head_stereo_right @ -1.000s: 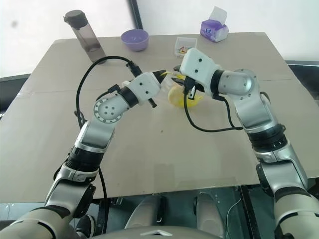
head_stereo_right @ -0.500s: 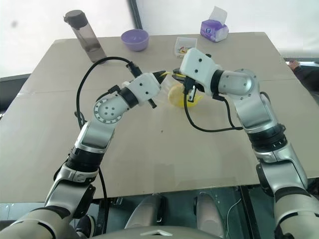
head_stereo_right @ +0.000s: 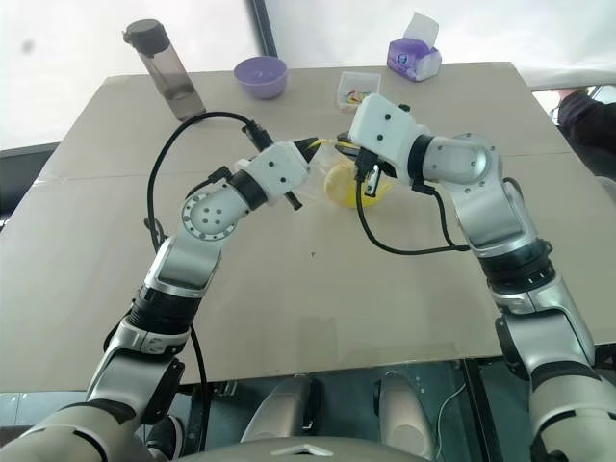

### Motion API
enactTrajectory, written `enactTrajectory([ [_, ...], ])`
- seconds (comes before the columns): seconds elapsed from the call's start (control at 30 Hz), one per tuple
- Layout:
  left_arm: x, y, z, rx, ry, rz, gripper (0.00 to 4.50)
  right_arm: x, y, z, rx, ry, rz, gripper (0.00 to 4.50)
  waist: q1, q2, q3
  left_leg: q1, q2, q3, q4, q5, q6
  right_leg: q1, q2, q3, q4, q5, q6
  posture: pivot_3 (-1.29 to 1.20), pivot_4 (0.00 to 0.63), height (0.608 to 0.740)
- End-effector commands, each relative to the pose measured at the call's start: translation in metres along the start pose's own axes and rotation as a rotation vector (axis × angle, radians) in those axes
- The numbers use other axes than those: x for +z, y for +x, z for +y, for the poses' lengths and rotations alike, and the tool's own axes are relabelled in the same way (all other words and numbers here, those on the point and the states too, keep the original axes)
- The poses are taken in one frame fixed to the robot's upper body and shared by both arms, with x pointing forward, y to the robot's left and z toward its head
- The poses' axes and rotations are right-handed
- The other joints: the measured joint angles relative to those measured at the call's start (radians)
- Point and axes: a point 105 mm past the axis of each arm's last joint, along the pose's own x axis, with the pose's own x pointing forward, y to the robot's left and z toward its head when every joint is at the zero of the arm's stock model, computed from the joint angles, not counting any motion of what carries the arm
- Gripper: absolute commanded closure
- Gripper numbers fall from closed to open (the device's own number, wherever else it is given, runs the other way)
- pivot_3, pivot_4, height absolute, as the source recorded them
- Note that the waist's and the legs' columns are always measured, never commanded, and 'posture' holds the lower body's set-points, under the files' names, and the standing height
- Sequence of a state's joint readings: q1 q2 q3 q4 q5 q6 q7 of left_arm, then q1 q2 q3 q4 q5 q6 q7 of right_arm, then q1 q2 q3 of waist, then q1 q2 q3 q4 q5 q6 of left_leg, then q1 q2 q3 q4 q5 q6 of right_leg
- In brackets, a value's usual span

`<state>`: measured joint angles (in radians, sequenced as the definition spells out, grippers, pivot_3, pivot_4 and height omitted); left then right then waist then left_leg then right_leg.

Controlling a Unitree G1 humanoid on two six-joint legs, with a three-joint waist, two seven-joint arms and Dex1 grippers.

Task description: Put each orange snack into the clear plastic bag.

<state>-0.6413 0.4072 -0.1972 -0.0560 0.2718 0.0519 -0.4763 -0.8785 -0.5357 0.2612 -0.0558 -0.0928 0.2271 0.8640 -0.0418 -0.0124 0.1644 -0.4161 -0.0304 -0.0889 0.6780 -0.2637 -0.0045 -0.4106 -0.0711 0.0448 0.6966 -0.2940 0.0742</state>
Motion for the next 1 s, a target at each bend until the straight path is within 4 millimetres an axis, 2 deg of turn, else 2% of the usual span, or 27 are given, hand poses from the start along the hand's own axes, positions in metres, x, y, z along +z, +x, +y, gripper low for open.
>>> enactTrajectory([
  [0.03, 0.0155, -0.0016, 0.0058, 0.023, 0.022, -0.058, 4.50, 0.0102, -0.0028, -0.0083, -0.032, -0.031, -0.032, 4.10, 0.000, 0.000, 0.000, 0.000, 0.000, 0.000, 0.000, 0.000, 0.000, 0.000, 0.000, 0.000, 0.000, 0.000, 0.000, 0.00, 0.150, 0.740],
  [0.87, 0.0192, 0.0016, 0.0029, 0.017, 0.015, -0.076, 4.50, 0.0126, -0.0034, -0.0056, -0.013, -0.018, -0.044, 4.10, 0.000, 0.000, 0.000, 0.000, 0.000, 0.000, 0.000, 0.000, 0.000, 0.000, 0.000, 0.000, 0.000, 0.000, 0.000, 0.00, 0.150, 0.740],
  [0.9, 0.0193, 0.0017, 0.0028, 0.017, 0.015, -0.076, 4.50, 0.0127, -0.0034, -0.0057, -0.013, -0.018, -0.045, 4.31, 0.000, 0.000, 0.000, 0.000, 0.000, 0.000, 0.000, 0.000, 0.000, 0.000, 0.000, 0.000, 0.000, 0.000, 0.000, 0.00, 0.150, 0.740],
  [1.0, 0.0195, 0.0018, 0.0023, 0.015, 0.014, -0.077, 4.50, 0.0133, -0.0033, -0.0061, -0.015, -0.020, -0.047, 4.31, 0.000, 0.000, 0.000, 0.000, 0.000, 0.000, 0.000, 0.000, 0.000, 0.000, 0.000, 0.000, 0.000, 0.000, 0.000, 0.00, 0.150, 0.740],
])
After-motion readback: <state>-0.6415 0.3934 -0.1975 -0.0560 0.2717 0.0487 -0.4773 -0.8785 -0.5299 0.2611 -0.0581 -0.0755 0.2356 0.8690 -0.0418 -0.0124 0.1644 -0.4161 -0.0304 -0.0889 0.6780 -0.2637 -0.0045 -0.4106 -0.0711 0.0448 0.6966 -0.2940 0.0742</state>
